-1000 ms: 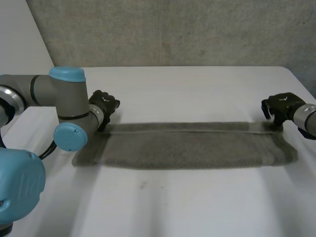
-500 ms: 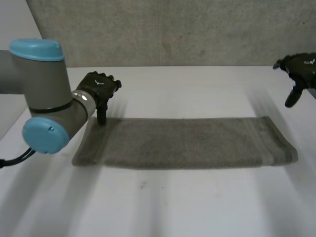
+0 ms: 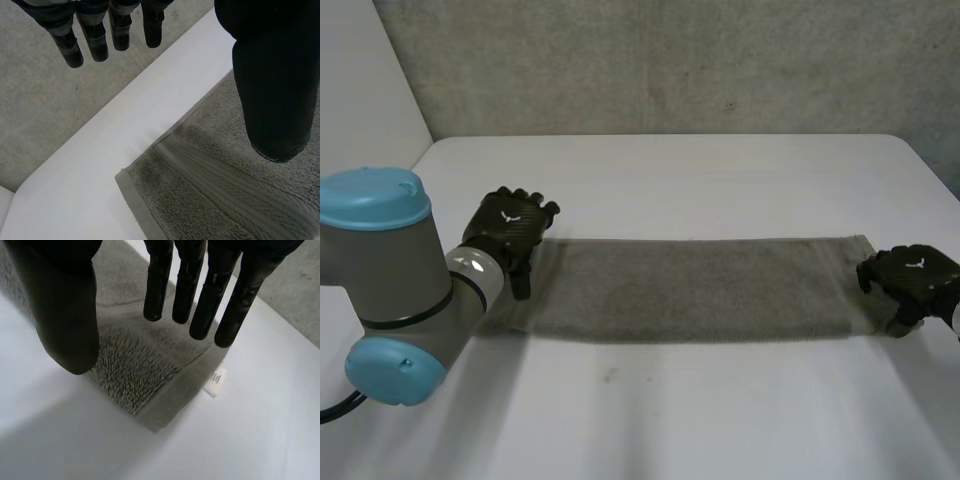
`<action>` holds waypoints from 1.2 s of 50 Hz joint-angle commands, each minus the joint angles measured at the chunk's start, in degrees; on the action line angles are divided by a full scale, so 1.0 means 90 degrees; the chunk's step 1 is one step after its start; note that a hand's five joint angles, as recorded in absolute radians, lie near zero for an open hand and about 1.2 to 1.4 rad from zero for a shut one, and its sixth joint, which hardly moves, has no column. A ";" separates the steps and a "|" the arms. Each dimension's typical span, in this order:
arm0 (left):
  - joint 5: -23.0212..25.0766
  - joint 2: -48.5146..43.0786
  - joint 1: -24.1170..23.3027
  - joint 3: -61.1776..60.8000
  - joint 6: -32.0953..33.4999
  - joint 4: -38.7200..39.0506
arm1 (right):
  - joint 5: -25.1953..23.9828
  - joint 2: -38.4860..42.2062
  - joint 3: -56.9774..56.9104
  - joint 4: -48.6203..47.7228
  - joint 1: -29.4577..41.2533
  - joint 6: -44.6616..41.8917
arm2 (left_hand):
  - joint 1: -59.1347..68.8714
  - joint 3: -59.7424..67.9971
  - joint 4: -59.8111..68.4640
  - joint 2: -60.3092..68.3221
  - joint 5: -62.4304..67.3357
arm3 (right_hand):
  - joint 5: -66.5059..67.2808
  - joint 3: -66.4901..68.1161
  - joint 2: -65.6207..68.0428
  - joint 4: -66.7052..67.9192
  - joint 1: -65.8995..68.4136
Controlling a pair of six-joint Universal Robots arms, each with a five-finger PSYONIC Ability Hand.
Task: Fold the towel.
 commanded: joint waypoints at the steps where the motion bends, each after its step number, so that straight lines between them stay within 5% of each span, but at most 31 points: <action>1: 0.0000 0.0005 0.0020 0.0024 -0.0003 0.0001 | 0.0077 0.0426 -0.0085 -0.0267 -0.0015 -0.0170 | 0.0040 0.0083 0.0075 0.0082 -0.0182 | 0.4518 0.4546 0.4557 0.4565 0.4551; 27: 0.0000 0.0044 0.0039 -0.0142 -0.0090 0.0011 | 0.0312 0.0358 -0.1306 0.0368 -0.1783 -0.1049 | 0.0021 0.0064 0.0056 0.0063 -0.0200 | 0.5011 0.5039 0.5050 0.5058 0.5045; 41: 0.0000 0.0327 0.0049 -0.0122 -0.0559 0.0011 | 0.0322 -0.0355 -0.2078 0.0017 0.1938 0.1060 | 0.0021 0.0064 0.0056 0.0063 -0.0200 | 0.5011 0.5039 0.5050 0.5058 0.5045; 43: 0.0010 0.0327 0.0059 -0.0122 -0.0598 0.0011 | 0.0593 -0.0122 -0.2204 -0.0324 0.3191 0.1186 | 0.0021 0.0064 0.0056 0.0063 -0.0200 | 0.5011 0.5039 0.5050 0.5058 0.5045; 51: 0.0010 0.0327 0.0059 -0.0152 -0.0618 0.0011 | 0.1239 0.1185 -0.2712 -0.0462 0.5440 0.1138 | 0.0021 0.0064 0.0056 0.0063 -0.0200 | 0.5011 0.5039 0.5050 0.5058 0.5045; 60: 0.0010 0.0327 0.0049 -0.0220 -0.0608 0.0011 | 0.1337 0.1784 -0.2761 -0.0335 0.6284 0.0913 | 0.0021 0.0064 0.0056 0.0063 -0.0200 | 0.5011 0.5039 0.5050 0.5058 0.5045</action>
